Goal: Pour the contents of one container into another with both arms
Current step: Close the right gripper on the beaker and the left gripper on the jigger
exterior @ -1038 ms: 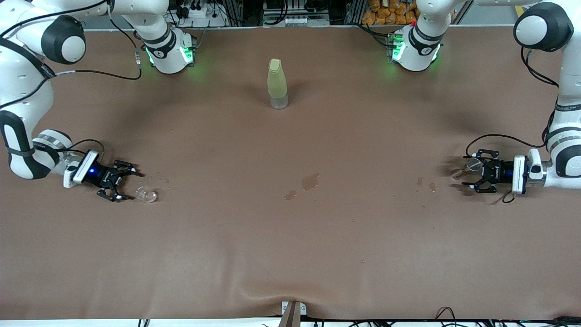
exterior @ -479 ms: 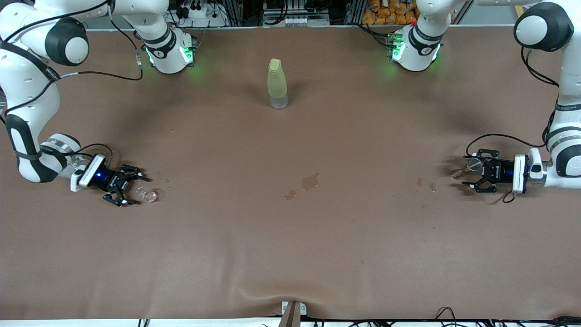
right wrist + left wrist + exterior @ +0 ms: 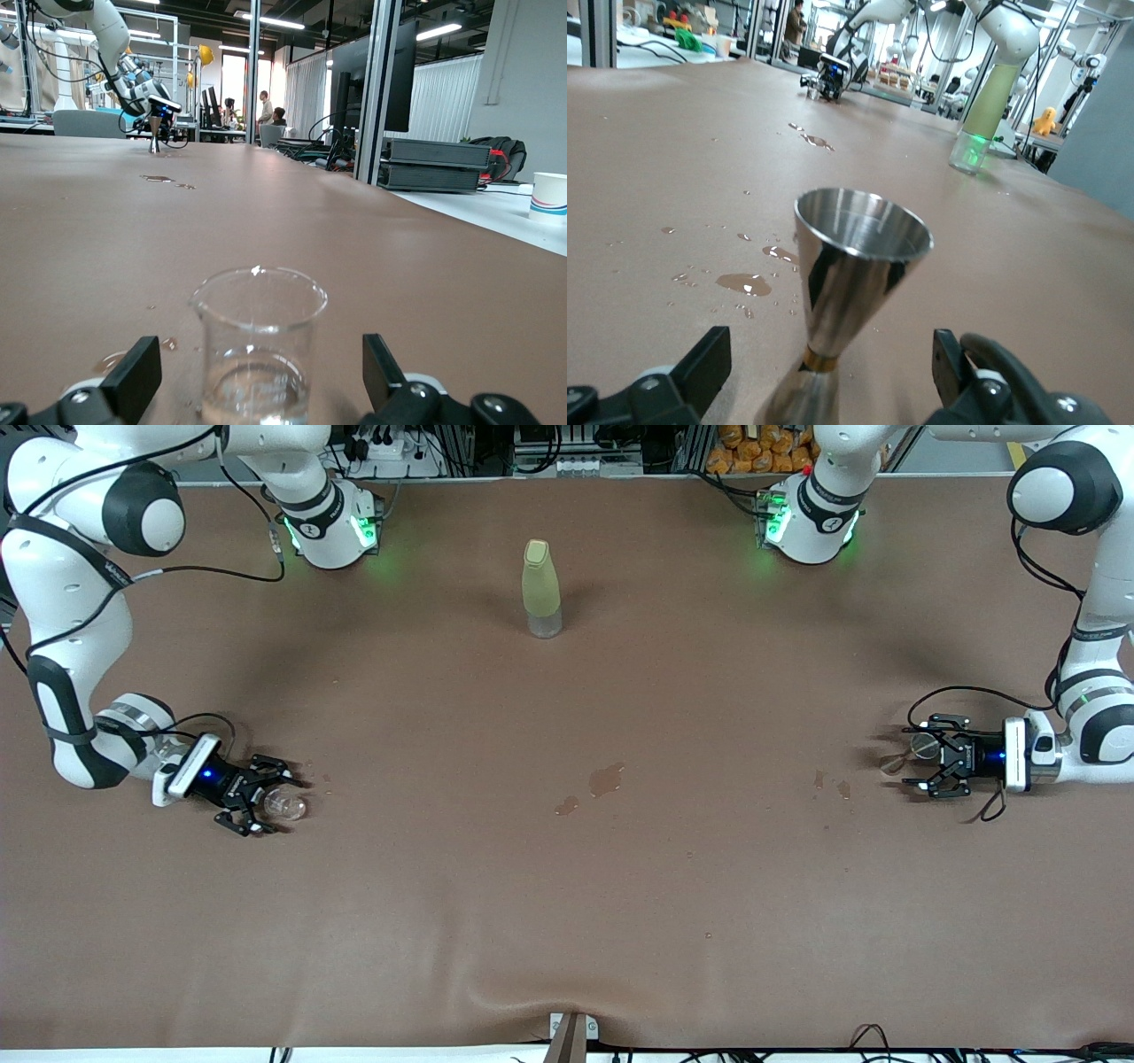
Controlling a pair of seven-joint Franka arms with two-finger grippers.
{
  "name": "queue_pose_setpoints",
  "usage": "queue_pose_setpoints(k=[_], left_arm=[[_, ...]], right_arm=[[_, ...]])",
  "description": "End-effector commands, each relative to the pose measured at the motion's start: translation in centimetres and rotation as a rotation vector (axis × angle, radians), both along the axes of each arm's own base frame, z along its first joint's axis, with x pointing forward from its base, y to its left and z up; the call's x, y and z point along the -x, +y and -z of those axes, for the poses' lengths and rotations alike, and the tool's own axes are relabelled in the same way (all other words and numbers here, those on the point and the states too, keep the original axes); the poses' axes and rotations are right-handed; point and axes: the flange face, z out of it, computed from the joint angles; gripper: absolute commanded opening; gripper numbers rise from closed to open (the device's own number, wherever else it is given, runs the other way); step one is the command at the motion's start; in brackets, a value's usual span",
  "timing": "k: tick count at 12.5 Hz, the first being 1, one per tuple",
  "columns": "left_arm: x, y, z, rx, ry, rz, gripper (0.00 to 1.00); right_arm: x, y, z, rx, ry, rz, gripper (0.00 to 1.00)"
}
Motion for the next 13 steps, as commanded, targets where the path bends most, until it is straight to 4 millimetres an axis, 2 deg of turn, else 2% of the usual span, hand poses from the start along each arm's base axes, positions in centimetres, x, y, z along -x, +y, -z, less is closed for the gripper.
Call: queue_pose_setpoints(k=[1,3,4,5,6,7,9,11,13], left_arm=[[0.4,1.0,-0.1,0.077,-0.045,-0.051,1.00],[0.1,0.9,-0.2,0.094,-0.056,-0.071,1.00],[0.3,0.5,0.5,0.129,-0.058,-0.081,1.00],[0.6,0.0,1.2,0.165,-0.075,-0.077,1.00],[0.6,0.0,1.3,0.166,-0.078,-0.075,1.00],[0.6,-0.2,1.3,0.165,-0.077,-0.070,1.00],[0.8,-0.4,1.7,0.166,-0.068,-0.058,1.00],[0.9,-0.3,1.7,0.170,-0.067,-0.059,1.00],[0.9,-0.5,1.6,0.186,-0.067,-0.056,0.96]], right_arm=[[0.3,1.7,2.1,0.056,-0.234,0.012,1.00],[0.1,2.2,2.2,0.053,-0.236,0.010,1.00],[0.1,2.3,2.2,0.052,-0.237,0.010,1.00],[0.1,2.4,2.2,0.050,-0.236,0.010,0.93],[0.1,2.5,2.2,0.046,-0.229,0.011,0.68],[0.1,2.5,2.2,0.045,-0.228,0.011,0.51],[0.1,2.7,2.2,0.040,-0.226,0.009,0.26],[-0.1,3.0,2.1,0.038,-0.229,0.006,0.21],[-0.2,3.3,1.9,0.030,-0.228,0.004,0.11]])
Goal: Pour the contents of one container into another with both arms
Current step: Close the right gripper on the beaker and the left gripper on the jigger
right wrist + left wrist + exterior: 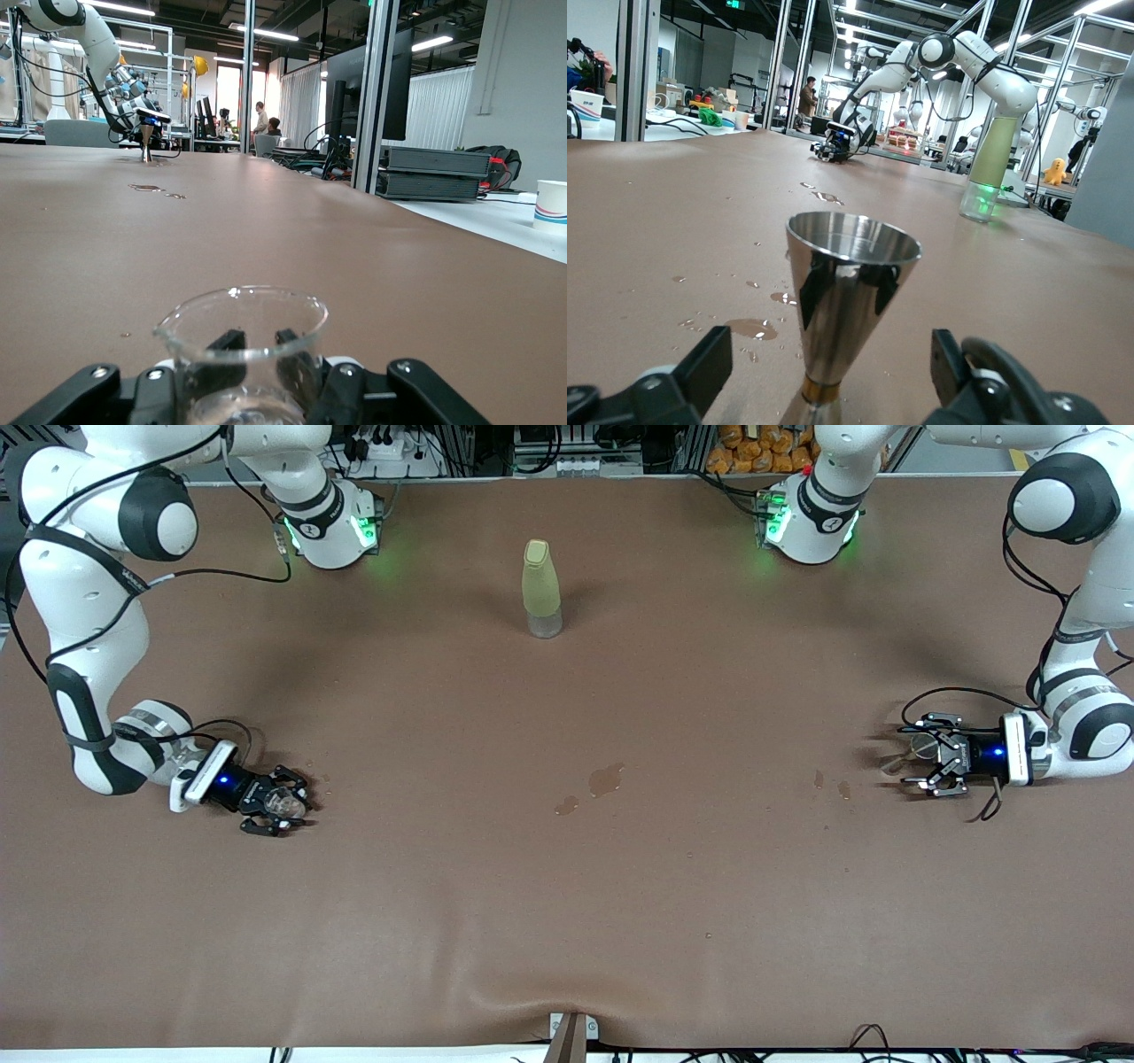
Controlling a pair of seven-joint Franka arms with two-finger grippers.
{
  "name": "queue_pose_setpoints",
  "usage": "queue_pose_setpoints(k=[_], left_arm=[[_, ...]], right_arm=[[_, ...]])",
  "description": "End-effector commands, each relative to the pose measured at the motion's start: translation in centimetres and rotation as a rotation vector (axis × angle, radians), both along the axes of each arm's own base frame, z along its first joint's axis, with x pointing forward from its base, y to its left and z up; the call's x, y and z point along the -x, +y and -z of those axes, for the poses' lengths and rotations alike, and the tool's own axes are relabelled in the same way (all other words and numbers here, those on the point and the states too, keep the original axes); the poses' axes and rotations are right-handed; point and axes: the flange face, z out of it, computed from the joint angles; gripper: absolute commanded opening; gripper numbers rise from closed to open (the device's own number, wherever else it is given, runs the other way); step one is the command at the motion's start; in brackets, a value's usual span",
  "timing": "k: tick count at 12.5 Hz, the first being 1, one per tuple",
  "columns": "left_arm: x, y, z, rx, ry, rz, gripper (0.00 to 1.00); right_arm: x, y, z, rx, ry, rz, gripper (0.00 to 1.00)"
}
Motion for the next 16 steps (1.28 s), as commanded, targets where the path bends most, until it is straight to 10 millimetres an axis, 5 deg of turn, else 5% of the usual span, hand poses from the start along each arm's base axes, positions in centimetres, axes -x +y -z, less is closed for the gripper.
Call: queue_pose_setpoints(k=[1,6,9,10,12,16], left_arm=[[0.0,-0.1,0.0,0.037,-0.017,-0.001,0.93],[-0.2,-0.4,0.0,0.040,-0.019,-0.002,0.68],[-0.5,-0.5,-0.4,0.034,-0.015,0.003,0.43],[-0.4,-0.5,-0.3,0.034,-0.011,0.004,0.22],[-0.3,-0.6,0.0,0.040,-0.009,-0.001,0.00],[-0.5,-0.5,-0.5,0.033,0.001,0.001,0.00]], right_arm=[[0.4,1.1,1.2,0.050,-0.210,-0.004,0.03],[-1.4,3.7,-2.4,-0.021,-0.064,-0.055,0.00],[-2.4,5.5,-5.6,-0.070,0.018,-0.121,0.00],[-2.7,6.1,-7.0,-0.089,0.046,-0.147,0.00],[-3.4,7.2,-10.1,-0.112,0.098,-0.198,0.00],[-2.1,9.6,-17.8,-0.150,0.229,-0.262,0.00]])
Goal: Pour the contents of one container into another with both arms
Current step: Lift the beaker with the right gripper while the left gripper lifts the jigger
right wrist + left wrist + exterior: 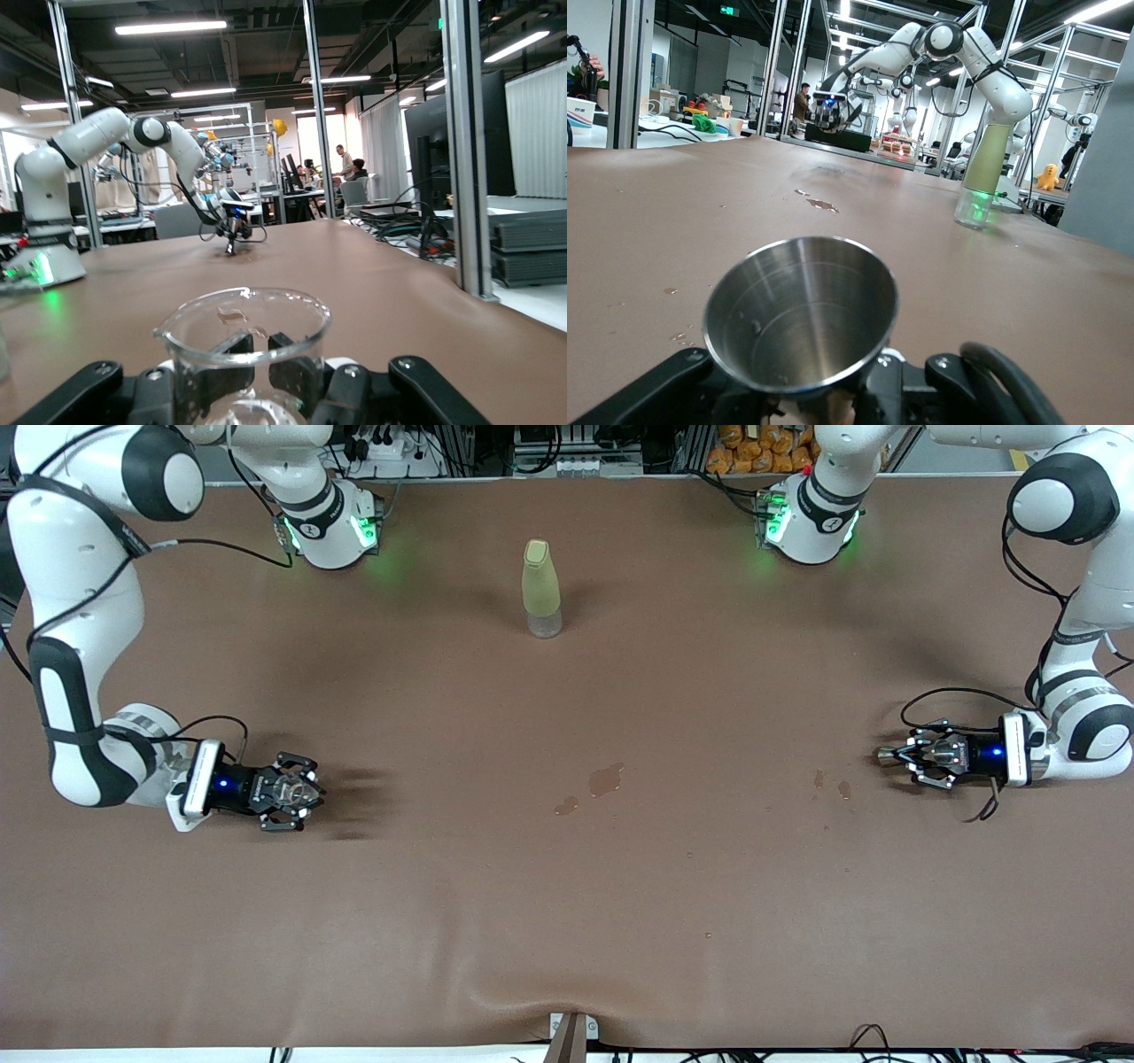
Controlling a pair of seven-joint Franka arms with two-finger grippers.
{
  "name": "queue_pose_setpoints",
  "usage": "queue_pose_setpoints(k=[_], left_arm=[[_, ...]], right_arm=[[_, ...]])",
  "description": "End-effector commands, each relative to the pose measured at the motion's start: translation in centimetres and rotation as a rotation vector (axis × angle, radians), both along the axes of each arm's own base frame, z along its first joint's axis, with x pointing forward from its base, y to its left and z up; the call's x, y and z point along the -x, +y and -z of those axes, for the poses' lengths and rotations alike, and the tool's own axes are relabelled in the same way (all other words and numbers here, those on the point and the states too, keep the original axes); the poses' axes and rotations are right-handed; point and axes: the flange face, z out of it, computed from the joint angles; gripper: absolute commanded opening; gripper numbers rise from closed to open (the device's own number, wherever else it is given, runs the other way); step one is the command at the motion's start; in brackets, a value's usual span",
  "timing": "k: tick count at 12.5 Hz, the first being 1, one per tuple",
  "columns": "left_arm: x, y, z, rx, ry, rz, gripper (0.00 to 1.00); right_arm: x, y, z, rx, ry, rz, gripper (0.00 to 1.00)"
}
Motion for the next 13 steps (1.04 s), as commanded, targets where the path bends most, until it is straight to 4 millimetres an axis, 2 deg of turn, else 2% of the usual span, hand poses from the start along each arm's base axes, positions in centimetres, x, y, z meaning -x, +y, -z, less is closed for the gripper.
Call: queue_pose_setpoints(k=[1,5,6,7,8,9,11,13], left_arm=[[-0.6,-0.4,-0.5,0.016,-0.002,0.002,0.04],[-1.0,-0.4,-1.2,0.006,-0.006,0.005,0.08],[-1.4,-0.2,-1.9,-0.005,-0.003,0.007,0.18],[-1.6,-0.5,-2.1,-0.006,-0.002,0.009,0.22],[-2.1,-1.7,-2.2,-0.002,-0.003,0.029,0.22],[-2.2,-2.1,-2.1,-0.002,-0.001,0.036,0.23],[-2.3,-1.9,-2.7,-0.012,-0.003,0.039,0.40],[-2.3,-1.9,-2.4,-0.011,-0.001,0.038,0.40]], right_arm=[[2.5,1.5,-5.8,0.007,0.090,-0.019,0.00],[4.0,3.2,-11.4,0.015,0.193,-0.045,0.00],[4.4,3.7,-12.6,0.012,0.222,-0.052,0.00],[4.7,4.2,-13.9,0.014,0.239,-0.058,0.00],[5.0,4.7,-15.0,0.011,0.264,-0.064,0.00],[5.5,5.1,-16.1,0.006,0.294,-0.071,0.00],[6.4,5.9,-18.6,0.009,0.336,-0.074,0.00],[6.9,6.3,-20.2,0.025,0.344,-0.072,0.00]])
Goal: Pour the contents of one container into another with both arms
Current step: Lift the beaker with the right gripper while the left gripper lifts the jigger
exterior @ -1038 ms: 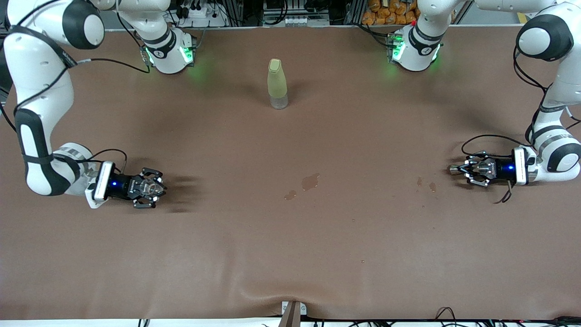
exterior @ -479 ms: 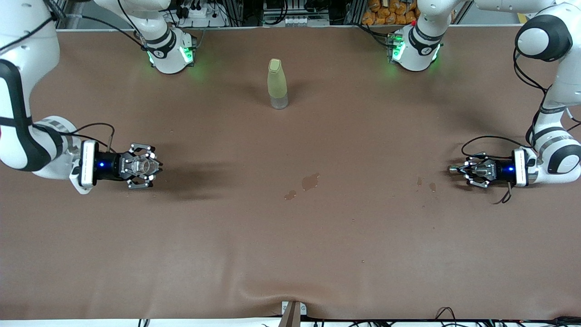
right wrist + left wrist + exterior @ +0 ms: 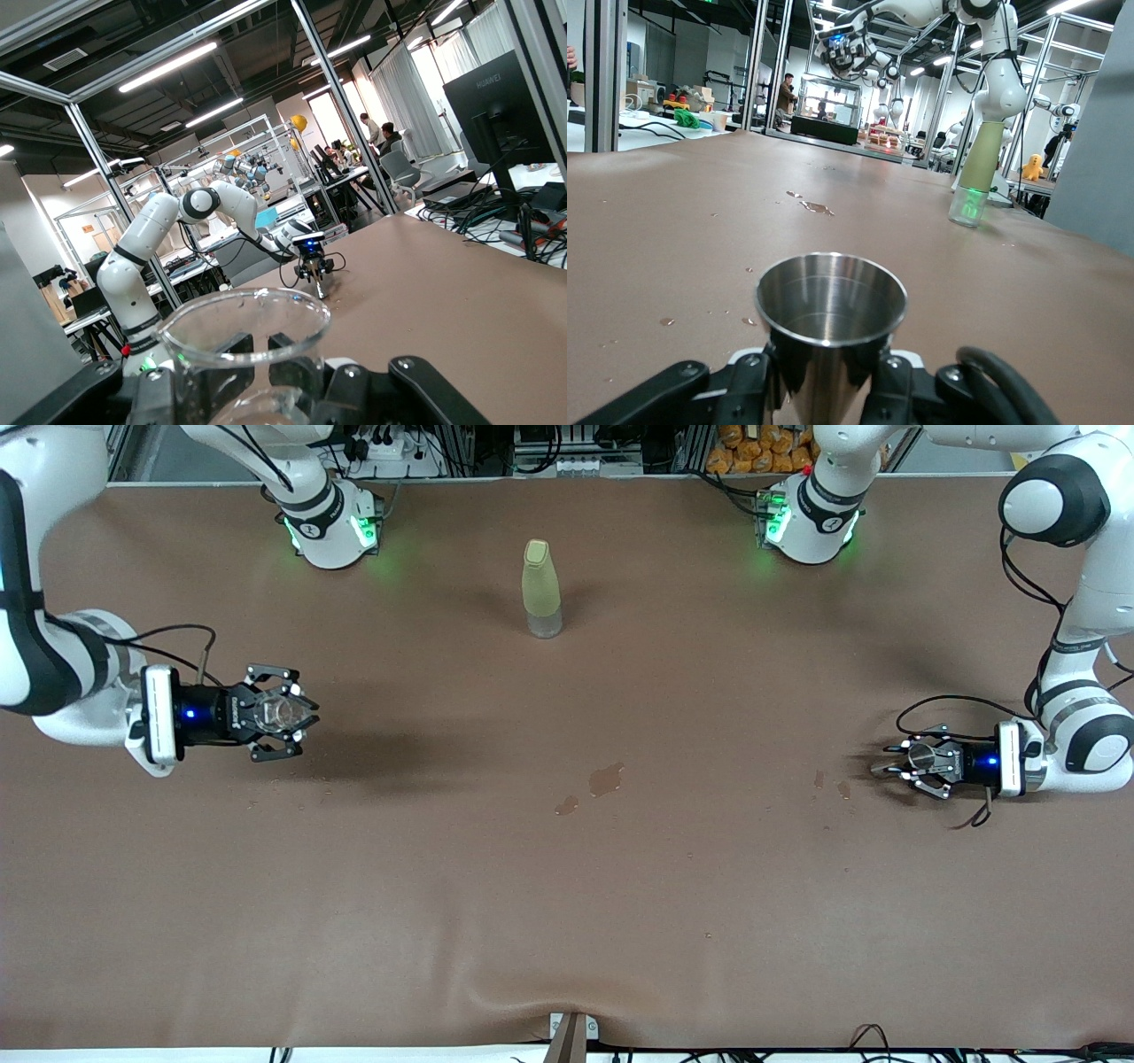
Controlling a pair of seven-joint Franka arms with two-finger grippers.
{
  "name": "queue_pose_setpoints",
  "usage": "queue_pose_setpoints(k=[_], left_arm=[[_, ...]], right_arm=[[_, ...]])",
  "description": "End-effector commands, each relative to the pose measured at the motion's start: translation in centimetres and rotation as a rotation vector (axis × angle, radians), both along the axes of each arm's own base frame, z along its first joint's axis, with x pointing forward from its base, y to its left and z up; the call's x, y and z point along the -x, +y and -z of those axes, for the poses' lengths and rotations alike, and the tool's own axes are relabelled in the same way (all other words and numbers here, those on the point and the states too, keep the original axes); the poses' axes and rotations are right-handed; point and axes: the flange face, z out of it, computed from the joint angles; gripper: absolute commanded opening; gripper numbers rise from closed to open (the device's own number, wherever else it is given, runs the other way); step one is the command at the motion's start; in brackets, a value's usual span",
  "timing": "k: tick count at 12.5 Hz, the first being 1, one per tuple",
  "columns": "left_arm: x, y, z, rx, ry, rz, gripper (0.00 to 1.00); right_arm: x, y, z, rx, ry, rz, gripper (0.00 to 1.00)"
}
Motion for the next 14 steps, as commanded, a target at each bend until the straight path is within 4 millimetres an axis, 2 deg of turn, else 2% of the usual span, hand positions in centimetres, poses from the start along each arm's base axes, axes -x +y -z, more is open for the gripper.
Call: queue_pose_setpoints(k=[1,4,8,10,12,14], left_arm=[[-0.1,0.3,-1.0,0.006,0.005,-0.012,0.40],[0.1,-0.2,-0.4,0.012,0.014,-0.007,0.39],[0.1,0.7,-0.7,-0.002,0.010,-0.016,0.38],[0.3,0.7,-0.4,0.005,0.012,-0.021,0.40],[0.2,0.7,-0.4,0.007,0.008,-0.026,0.48],[0.2,0.7,-0.5,0.005,0.008,-0.025,0.49]], right_arm=[[1.8,0.2,-2.4,0.026,0.012,0.009,0.00],[1.7,0.2,-2.4,0.033,-0.045,0.004,0.00],[1.6,0.3,-2.1,0.034,-0.143,-0.001,0.00],[1.6,0.4,-2.0,0.034,-0.168,-0.005,0.00],[1.6,1.2,-1.9,0.035,-0.172,-0.018,0.00],[1.4,1.7,-1.6,0.044,-0.182,-0.017,0.00]])
